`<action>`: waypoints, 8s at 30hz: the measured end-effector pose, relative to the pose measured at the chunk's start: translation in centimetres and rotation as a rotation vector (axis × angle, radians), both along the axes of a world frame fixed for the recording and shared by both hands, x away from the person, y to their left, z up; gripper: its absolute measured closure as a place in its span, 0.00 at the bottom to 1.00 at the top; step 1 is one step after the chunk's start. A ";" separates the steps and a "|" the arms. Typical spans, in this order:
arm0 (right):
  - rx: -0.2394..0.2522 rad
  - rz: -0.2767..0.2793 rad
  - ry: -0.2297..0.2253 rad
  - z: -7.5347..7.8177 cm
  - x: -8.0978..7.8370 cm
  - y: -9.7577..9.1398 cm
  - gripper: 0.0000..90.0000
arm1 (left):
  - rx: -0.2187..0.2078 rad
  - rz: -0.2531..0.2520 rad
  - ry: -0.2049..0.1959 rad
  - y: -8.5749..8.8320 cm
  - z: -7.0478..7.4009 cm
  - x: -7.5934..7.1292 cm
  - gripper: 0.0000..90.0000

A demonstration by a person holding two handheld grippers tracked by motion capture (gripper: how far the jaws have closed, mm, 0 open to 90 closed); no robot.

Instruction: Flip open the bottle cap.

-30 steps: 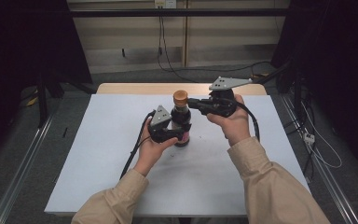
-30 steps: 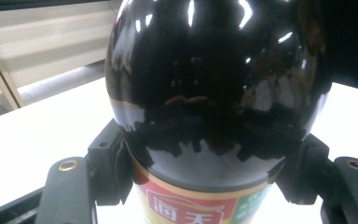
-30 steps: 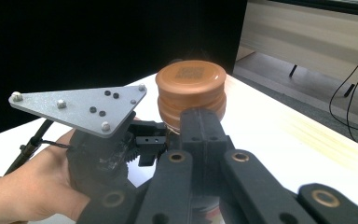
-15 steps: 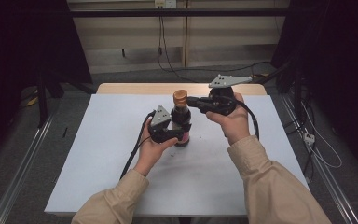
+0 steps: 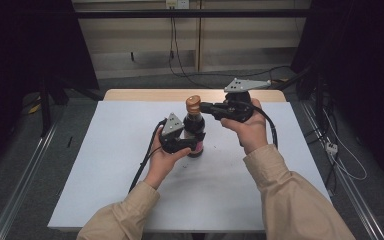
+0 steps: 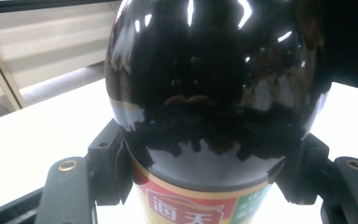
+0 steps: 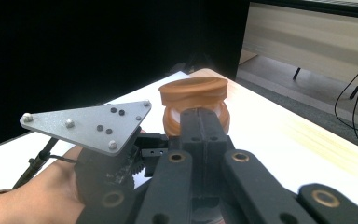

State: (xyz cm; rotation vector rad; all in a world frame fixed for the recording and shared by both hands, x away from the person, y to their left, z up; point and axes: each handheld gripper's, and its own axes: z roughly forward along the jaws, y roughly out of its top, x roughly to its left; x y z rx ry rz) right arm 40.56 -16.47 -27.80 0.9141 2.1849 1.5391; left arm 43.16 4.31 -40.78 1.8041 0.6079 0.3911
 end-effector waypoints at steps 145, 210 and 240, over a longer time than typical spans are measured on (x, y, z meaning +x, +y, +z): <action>0.012 -0.013 0.007 -10.4 -5.9 -4.5 0.17 | 0.048 -0.076 0.092 9.2 1.2 -3.9 0.02; 0.013 -0.076 0.049 -15.0 -10.4 -9.4 0.17 | 0.069 -0.048 0.088 14.4 -0.4 -7.1 0.02; 0.018 -0.106 0.039 -15.6 -11.5 -11.0 0.17 | 0.076 -0.026 0.095 17.5 -1.2 -8.6 0.02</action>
